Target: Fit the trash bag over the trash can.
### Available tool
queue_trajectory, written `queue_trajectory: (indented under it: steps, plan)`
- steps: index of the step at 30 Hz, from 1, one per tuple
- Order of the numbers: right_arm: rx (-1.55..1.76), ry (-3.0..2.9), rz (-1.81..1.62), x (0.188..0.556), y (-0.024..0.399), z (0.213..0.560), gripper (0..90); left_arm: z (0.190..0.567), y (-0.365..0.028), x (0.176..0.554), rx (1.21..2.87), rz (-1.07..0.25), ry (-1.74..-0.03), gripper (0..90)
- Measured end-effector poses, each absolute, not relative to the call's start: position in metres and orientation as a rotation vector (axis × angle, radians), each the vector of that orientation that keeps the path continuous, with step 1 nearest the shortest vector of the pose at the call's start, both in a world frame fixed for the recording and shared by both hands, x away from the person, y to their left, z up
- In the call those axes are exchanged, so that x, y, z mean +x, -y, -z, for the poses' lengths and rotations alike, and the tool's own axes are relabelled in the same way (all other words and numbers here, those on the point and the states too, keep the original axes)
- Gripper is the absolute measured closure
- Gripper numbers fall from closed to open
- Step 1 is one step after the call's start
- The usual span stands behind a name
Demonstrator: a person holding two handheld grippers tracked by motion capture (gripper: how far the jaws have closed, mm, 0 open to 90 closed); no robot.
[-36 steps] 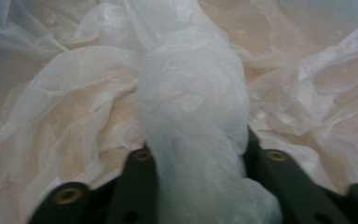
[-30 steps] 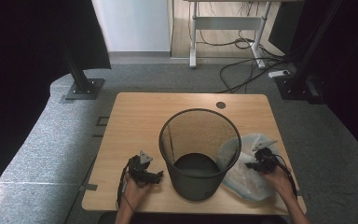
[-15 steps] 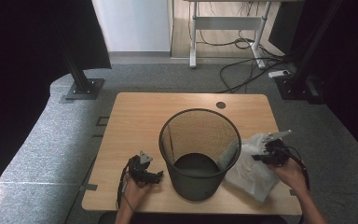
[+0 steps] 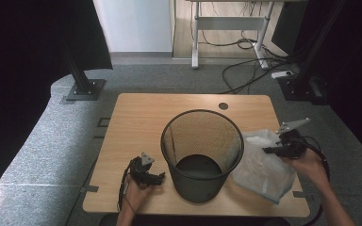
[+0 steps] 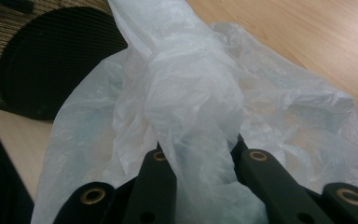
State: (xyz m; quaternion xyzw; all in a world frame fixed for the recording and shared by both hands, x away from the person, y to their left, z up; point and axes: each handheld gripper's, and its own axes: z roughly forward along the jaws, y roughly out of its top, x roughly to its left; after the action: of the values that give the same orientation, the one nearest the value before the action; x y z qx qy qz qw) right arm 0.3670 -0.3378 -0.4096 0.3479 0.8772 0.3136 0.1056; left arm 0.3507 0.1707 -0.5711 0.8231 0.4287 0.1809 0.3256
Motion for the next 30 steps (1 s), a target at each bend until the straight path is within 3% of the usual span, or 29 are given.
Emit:
queue_trajectory:
  steps: [30]
  plan:
    - [0.923,-2.497,-0.96,0.352,0.363,0.246,80.4,0.571,-0.17,0.351,2.159,-0.471,-1.12,0.0]
